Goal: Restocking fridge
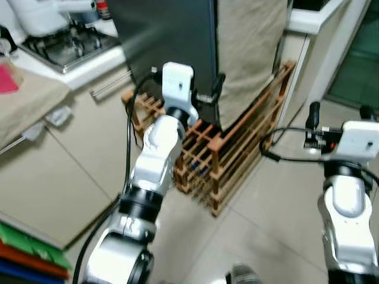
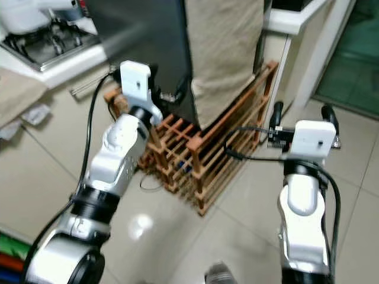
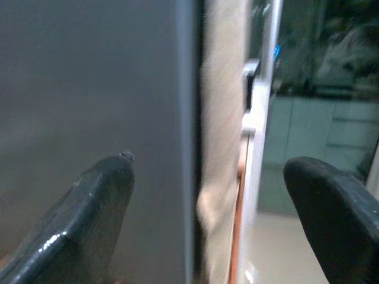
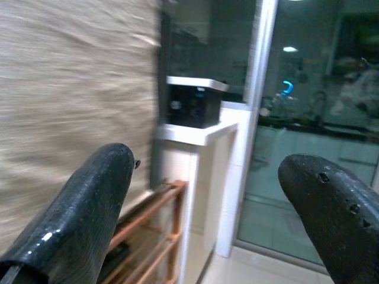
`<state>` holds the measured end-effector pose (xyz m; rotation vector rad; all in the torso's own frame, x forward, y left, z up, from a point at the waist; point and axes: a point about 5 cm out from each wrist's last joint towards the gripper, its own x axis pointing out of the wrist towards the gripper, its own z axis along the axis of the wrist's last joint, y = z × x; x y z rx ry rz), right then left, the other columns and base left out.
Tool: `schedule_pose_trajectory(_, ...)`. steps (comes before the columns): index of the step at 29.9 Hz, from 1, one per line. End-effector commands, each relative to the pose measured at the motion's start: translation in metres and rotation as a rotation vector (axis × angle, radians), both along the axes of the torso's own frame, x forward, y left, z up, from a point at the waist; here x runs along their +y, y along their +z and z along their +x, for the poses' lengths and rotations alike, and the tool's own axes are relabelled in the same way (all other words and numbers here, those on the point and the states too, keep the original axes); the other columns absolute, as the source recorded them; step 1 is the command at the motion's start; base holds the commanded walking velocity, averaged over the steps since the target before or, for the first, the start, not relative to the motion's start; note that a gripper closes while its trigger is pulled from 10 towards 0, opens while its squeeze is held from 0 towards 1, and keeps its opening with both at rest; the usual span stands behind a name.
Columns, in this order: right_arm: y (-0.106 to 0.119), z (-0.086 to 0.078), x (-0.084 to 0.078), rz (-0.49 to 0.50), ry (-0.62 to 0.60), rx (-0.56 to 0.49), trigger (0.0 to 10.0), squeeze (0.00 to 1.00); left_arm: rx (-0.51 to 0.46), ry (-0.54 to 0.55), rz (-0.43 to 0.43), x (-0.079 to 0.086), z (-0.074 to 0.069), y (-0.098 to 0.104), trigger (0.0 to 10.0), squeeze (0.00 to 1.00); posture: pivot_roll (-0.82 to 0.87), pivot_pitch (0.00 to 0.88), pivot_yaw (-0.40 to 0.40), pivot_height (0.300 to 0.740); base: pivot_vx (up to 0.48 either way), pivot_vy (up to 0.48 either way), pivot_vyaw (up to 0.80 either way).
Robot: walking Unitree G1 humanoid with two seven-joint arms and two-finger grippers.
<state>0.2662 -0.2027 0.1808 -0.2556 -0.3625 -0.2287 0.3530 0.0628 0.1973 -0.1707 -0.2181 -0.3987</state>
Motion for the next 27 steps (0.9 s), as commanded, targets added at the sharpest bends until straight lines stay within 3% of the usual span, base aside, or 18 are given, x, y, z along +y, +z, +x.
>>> schedule_pose_trajectory(1,-0.009,0.001,-0.004,-0.015,-0.007,0.061,10.0,0.0,0.117,-0.002,-0.007,0.009,-0.002,-0.026,10.0,0.0,-0.3,0.061,0.138,0.723,0.0,0.0,-0.74)
schedule_pose_trajectory(4,-0.024,-0.004,-0.005,0.006,0.004,0.12,10.0,0.0,0.193,-0.023,0.112,0.012,-0.012,-0.054,10.0,0.0,-0.29,0.067,0.127,0.723,0.0,0.0,-0.19)
schedule_pose_trajectory(10,-0.028,-0.007,-0.002,0.025,-0.005,0.126,10.0,0.0,0.139,-0.049,0.152,0.004,-0.01,-0.046,10.0,0.0,-0.29,0.071,0.133,0.723,0.0,0.0,0.0)
schedule_pose_trajectory(13,-0.03,-0.006,-0.001,0.032,-0.011,0.126,10.0,0.0,0.118,-0.049,0.141,0.004,-0.008,-0.04,10.0,0.0,-0.28,0.072,0.137,0.723,0.0,0.0,0.0)
schedule_pose_trajectory(15,-0.029,-0.005,-0.002,0.042,-0.016,0.115,10.0,0.0,0.098,-0.068,0.058,0.009,-0.009,-0.033,10.0,0.0,-0.27,0.078,0.145,0.723,0.0,0.0,-0.38)
schedule_pose_trajectory(18,-0.025,-0.005,-0.003,0.03,-0.019,0.1,10.0,0.0,0.08,-0.074,0.019,0.01,-0.01,-0.028,10.0,0.0,-0.28,0.079,0.144,0.723,0.198,0.119,-0.76)
schedule_pose_trajectory(27,-0.019,-0.007,-0.006,-0.005,-0.01,0.089,10.0,0.0,0.08,-0.018,0.033,0.001,-0.008,-0.027,10.0,0.0,-0.3,0.091,0.132,0.723,0.099,0.127,-0.75)
